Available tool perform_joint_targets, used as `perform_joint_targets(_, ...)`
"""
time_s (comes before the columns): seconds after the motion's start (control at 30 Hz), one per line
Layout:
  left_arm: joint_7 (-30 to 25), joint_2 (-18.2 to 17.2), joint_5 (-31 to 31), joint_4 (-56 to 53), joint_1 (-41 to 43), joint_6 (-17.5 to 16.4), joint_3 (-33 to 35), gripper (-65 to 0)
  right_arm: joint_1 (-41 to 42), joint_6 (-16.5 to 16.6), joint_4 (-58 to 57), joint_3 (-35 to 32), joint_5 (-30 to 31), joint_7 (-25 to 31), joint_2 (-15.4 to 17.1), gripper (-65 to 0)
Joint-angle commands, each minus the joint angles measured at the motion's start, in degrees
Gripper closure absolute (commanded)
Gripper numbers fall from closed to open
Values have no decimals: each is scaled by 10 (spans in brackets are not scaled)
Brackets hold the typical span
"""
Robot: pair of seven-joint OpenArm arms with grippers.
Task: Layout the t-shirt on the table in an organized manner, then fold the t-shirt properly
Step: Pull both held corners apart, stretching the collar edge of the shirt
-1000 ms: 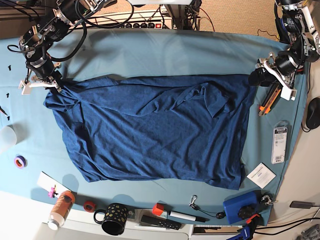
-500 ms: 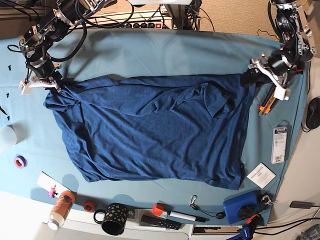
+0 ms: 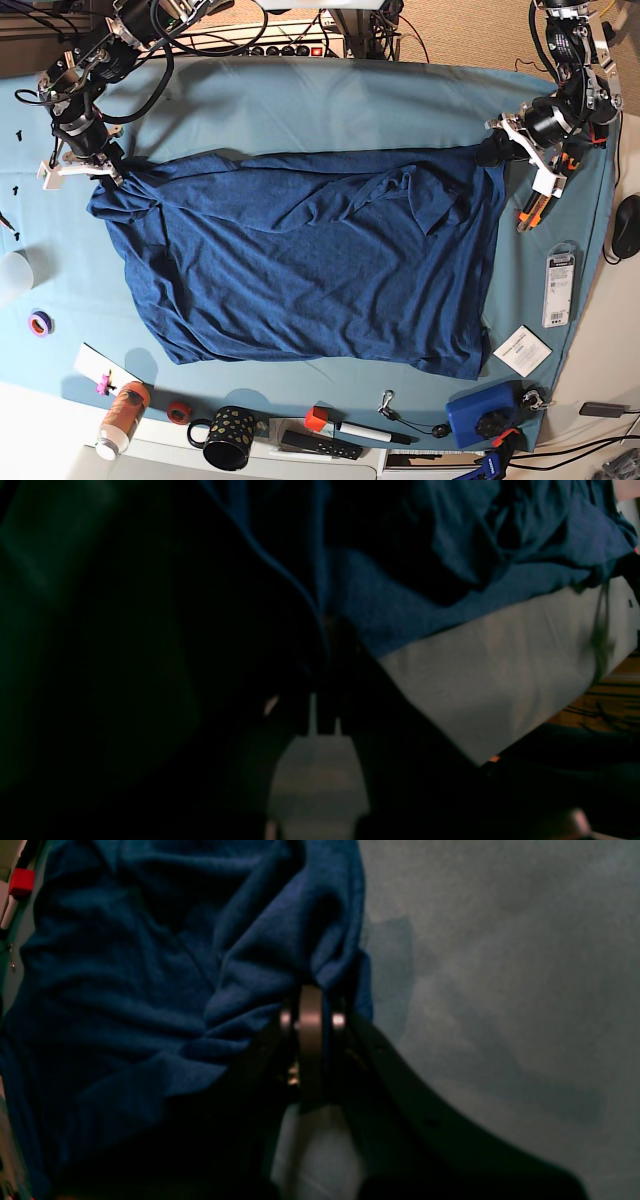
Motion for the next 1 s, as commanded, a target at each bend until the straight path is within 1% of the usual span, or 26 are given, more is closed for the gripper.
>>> perform_joint_targets(0.0, 15, -4, 20, 2, 3, 3, 1, 0, 5, 14, 9, 0, 12, 6, 16, 0)
perform_joint_targets(0.07, 15, -4, 20, 2, 3, 3, 1, 0, 5, 24, 9, 0, 12, 3, 26, 0)
perform_joint_targets(0.2, 15, -4, 20, 2, 3, 3, 1, 0, 5, 24, 9, 0, 12, 2, 41, 0)
perform_joint_targets(0.47, 15, -4, 20, 2, 3, 3, 1, 0, 5, 27, 9, 0, 12, 1, 43, 0)
perform_joint_targets(0.57, 14, -4, 19, 2, 3, 3, 0, 0, 5, 27, 9, 0, 30, 1, 43, 0)
perform_joint_targets(0.67, 19, -4, 14, 2, 3, 3, 0, 0, 5, 39, 10, 2, 42, -11, 48, 0)
perform_joint_targets(0.77, 33, -4, -3, 2, 3, 2, -2, 0, 5, 46, 10, 2, 58, -32, 57, 0)
perform_joint_targets(0.87, 63, -3, -38, 2, 5, -24, -16, 0, 2, 46, 11, 2, 78, -60, 66, 0)
perform_joint_targets(0.97, 81, -3, -70, 3, 12, -28, -46, 0, -8, 47, 11, 2, 93, -72, 75, 0)
